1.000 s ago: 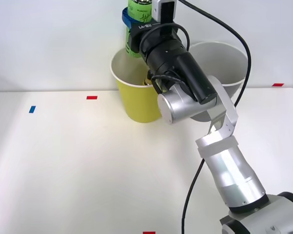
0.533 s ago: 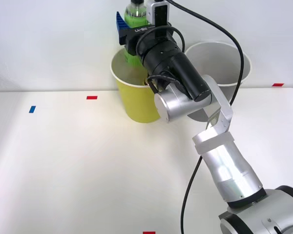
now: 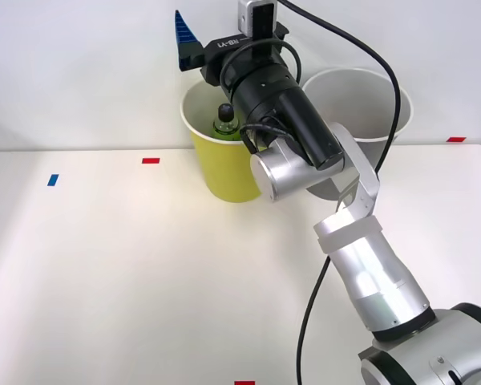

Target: Put cans in the gray bin, plastic bottles in the light green bin

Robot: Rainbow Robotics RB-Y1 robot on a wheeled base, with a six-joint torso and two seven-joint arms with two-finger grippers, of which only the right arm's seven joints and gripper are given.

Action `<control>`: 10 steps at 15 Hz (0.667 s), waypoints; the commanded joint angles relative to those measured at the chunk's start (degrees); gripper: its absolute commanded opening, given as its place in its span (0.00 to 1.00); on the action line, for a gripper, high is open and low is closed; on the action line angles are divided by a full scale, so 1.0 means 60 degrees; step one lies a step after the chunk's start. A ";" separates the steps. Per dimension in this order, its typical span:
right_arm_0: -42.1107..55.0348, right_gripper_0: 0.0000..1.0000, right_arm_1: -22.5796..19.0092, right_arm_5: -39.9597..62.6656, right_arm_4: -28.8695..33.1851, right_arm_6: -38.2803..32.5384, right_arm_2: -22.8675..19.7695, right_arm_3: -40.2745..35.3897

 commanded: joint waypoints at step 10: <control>0.7305 1.00 -0.1178 -0.0496 -0.0085 -0.0027 0.1204 -0.6877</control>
